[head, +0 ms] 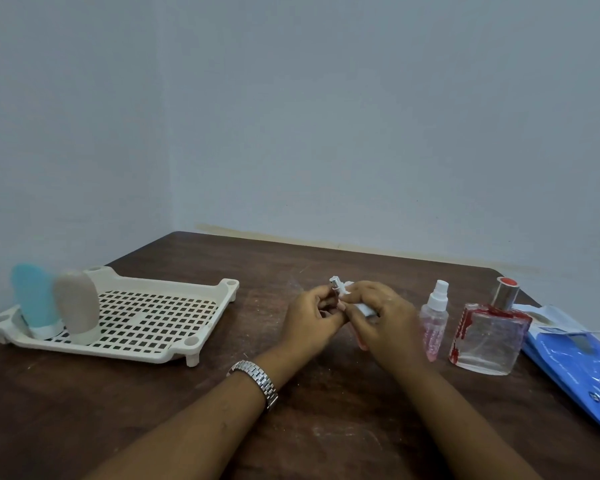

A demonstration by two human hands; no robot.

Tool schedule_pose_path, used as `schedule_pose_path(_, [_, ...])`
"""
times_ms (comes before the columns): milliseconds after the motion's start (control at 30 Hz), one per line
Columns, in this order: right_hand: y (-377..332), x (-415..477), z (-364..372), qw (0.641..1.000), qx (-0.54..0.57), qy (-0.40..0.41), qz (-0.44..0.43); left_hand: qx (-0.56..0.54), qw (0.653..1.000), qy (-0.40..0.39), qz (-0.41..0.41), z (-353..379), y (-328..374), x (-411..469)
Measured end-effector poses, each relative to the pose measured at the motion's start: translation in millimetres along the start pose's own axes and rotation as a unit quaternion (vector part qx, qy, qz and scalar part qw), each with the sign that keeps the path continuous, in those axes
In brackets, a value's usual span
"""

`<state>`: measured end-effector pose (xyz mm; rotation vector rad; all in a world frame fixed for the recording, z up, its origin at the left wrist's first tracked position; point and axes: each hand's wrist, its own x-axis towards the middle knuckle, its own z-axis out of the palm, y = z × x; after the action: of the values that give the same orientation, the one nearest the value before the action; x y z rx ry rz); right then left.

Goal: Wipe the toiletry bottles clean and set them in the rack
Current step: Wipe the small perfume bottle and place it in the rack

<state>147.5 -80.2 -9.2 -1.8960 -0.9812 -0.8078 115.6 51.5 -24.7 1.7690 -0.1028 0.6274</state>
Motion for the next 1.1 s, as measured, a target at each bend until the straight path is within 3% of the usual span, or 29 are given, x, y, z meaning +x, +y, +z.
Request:
schedule_pose_path(133, [2, 2, -1, 0.999, 0.032, 0.007, 0.017, -0.037, 0.999, -0.030, -0.019, -2, -1, 1])
schedule_pose_path(267, [8, 2, -1, 0.977, 0.138, 0.002, 0.160, -0.113, 0.988, -0.093, -0.057, -1, -1, -1])
schedule_pose_path(333, [13, 1, 0, 0.966, 0.176, -0.007, 0.189, -0.114, 0.986, -0.102, -0.059, -1, -3, 0])
schedule_pose_path(567, [21, 1, 4, 0.929, 0.252, -0.099, 0.252, -0.133, 0.978, -0.122, -0.100, -1, -6, 0])
schedule_pose_path(767, [15, 3, -5, 0.928, 0.274, -0.090, 0.237, -0.140, 0.976, -0.130, -0.107, 1, -4, -3])
schedule_pose_path(1100, [19, 3, -5, 0.948, 0.213, -0.075, 0.226, -0.127, 0.978, -0.138, -0.093, -2, 1, -5])
